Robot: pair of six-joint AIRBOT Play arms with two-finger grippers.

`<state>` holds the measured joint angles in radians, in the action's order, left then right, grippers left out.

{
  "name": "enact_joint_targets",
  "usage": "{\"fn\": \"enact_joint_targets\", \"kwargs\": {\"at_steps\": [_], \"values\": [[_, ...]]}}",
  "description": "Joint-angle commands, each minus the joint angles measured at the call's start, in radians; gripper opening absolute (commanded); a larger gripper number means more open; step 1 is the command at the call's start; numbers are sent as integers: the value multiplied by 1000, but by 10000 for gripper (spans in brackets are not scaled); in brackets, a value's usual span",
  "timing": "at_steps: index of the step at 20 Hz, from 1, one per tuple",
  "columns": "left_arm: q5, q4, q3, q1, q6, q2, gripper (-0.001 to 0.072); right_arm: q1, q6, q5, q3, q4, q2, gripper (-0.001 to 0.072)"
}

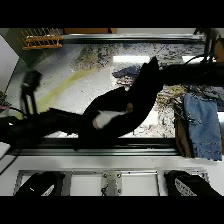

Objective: Fold the clothes and pants, and hang the long-sleeved shirts on hangers.

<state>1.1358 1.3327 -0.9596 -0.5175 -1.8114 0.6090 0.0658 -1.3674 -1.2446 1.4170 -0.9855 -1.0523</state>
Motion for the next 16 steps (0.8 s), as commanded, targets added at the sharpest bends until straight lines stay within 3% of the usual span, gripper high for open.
{"fn": "enact_joint_targets", "kwargs": {"at_steps": [1,4,6,12,16], "values": [[-40,75,105,-94,-47,8,616,11,-26,-21,-100,-32,7,12],[-53,166,38,26,-43,125,616,11,-26,-21,-106,-32,12,12],[-98,145,0,166,-12,238,616,11,-26,-21,-106,-32,18,12],[-232,-305,-64,461,370,714,616,11,-25,-21,-106,-32,18,12],[-144,-441,-208,491,444,1029,616,11,-26,-21,-106,-32,18,13]]}}
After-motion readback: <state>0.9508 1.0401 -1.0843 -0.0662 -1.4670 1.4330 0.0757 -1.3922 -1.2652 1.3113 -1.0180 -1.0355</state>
